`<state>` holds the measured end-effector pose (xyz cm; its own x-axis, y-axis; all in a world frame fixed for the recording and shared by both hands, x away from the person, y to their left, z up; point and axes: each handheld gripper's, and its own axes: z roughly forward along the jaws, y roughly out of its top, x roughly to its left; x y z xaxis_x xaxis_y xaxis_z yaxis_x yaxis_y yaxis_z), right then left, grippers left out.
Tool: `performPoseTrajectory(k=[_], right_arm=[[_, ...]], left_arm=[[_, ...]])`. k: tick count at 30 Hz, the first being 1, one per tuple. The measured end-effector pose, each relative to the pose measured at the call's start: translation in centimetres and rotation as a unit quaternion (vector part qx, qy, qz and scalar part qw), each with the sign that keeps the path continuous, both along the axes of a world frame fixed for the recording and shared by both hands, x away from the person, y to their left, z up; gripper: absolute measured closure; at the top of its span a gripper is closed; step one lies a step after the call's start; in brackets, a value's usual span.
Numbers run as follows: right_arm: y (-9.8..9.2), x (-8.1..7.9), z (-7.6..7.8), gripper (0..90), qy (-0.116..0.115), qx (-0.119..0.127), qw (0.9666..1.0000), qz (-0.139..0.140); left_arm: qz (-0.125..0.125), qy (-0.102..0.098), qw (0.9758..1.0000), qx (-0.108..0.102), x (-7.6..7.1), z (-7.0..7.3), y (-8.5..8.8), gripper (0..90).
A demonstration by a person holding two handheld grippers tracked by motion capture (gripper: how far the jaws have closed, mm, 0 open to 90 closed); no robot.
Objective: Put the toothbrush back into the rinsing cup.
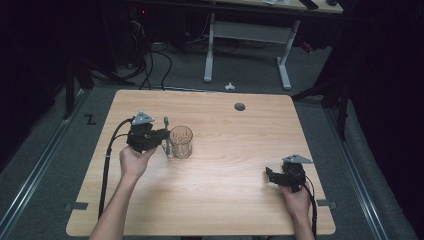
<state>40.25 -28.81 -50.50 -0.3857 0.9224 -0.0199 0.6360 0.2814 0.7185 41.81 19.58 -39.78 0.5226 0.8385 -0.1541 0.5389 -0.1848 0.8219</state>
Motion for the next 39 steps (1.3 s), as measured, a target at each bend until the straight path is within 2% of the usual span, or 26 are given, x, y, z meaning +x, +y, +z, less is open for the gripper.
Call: performPoseTrajectory(k=[25,39], right_arm=[[0.0,0.0,0.0,21.3,0.0,0.0,1.0,0.0],[0.0,0.0,0.0,21.4,0.0,0.0,1.0,0.0]], left_arm=[[0.001,0.018,0.9998,0.004,0.0,-1.3,0.1,79.0],[0.01,0.01,0.9998,0.013,-0.3,-1.2,0.2,75.4]])
